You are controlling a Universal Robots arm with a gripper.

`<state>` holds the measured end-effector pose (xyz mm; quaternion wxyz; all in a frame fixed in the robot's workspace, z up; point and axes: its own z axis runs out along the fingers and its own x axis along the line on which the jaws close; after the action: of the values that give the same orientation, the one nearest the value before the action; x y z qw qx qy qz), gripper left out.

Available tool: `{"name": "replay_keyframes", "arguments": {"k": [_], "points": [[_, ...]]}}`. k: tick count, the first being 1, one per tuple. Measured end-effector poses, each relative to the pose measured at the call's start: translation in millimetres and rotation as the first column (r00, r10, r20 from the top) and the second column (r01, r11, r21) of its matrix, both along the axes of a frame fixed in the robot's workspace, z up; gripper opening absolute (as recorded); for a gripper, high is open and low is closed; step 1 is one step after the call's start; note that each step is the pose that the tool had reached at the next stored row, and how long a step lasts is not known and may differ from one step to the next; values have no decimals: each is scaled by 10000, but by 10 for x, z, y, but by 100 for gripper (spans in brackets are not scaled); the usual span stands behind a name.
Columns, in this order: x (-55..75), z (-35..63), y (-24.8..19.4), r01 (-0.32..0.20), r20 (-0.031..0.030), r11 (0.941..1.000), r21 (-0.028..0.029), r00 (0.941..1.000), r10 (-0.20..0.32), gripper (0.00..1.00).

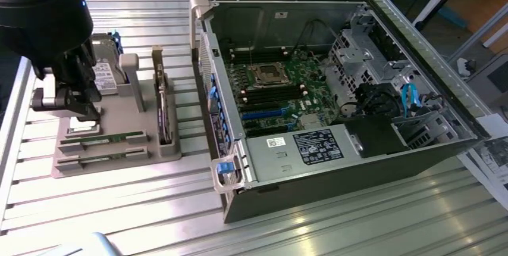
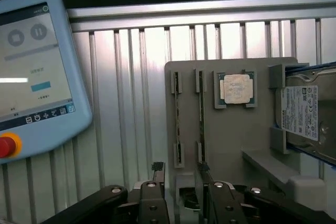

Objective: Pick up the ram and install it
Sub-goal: 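Pick up the ram and move it above insertion slot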

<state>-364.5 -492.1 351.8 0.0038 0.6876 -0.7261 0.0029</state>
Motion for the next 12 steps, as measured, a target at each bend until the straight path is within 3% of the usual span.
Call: {"name": "replay_keyframes", "arguments": {"k": [12], "points": [[-12,-301,42,0,0,10000,0,10000,0,36]]}}
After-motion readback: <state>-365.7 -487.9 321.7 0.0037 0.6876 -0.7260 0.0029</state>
